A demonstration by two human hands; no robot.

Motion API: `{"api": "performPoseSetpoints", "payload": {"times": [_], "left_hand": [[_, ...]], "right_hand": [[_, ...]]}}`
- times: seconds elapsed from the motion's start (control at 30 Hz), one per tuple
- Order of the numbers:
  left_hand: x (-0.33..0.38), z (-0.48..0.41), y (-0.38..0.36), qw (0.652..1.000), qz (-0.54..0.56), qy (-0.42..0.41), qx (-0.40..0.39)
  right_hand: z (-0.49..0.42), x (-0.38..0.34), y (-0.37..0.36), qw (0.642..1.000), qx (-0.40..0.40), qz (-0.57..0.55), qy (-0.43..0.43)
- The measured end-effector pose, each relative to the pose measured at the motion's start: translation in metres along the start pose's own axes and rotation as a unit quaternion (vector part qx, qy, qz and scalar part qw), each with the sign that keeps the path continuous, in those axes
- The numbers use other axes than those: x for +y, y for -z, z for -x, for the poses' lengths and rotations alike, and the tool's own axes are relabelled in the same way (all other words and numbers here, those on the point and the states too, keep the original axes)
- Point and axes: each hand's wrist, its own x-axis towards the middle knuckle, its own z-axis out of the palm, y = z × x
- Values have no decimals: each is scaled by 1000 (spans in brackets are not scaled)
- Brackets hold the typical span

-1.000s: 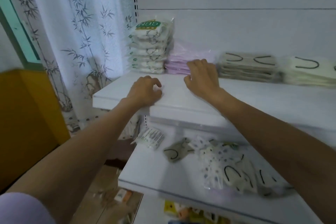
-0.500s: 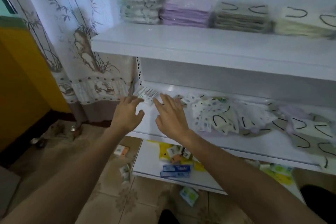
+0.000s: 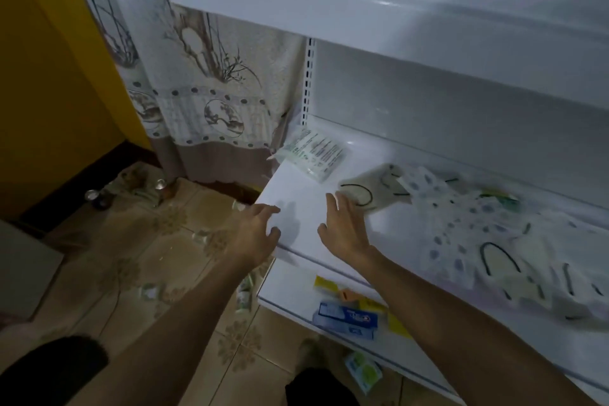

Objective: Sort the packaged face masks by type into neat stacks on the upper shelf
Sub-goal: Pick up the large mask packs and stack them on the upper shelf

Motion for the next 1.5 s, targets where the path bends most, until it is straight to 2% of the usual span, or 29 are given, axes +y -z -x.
{"api": "performPoseSetpoints", "payload": {"times": [0.13,0.3,0.4,0.47,0.6,0.73,0.83,0.9,0.97,1.03,1.07,1.17,1.2,1.27,1.33,1.43,1.5], "left_hand": [[-14,-29,-22,1000,-18,7,-21],[-21,-48,-37,999,-34,23,-14],[-21,-52,-31,997,-37,42,-50],[-16,-52,-23,997,-27,54,-51],[8,-32,-8,996,3,79,-33],[26,5,-2,995,91,42,18],[47,42,1,986,159,22,52],[64,67,5,980,191,-18,57],[79,86,9,973,223,-36,57],[91,99,12,968,239,-36,68],[98,104,14,968,237,-43,73],[127,120,21,972,211,-81,63],[137,124,22,974,196,-93,58],[151,128,24,978,168,-116,48],[159,133,26,977,147,-149,37],[167,138,32,972,107,-209,31],[176,141,41,967,72,-242,34]], "right_hand": [[-71,-2,-10,997,50,55,14],[-125,4,-14,990,20,130,45],[-128,9,0,974,56,187,118],[-117,11,13,982,54,130,125],[-66,6,33,995,57,-19,78],[-2,1,63,985,53,-161,29],[58,-2,88,946,69,-313,-43],[98,-5,106,890,66,-442,-93],[132,-5,120,813,29,-565,-135],[159,0,129,782,22,-600,-167],[170,4,132,786,34,-592,-175],[204,20,141,869,105,-460,-147],[214,25,147,883,128,-432,-134],[230,36,156,888,139,-426,-105],[242,46,164,887,102,-439,-95],[261,52,170,881,54,-455,-122],[270,54,170,901,61,-413,-122]]}}
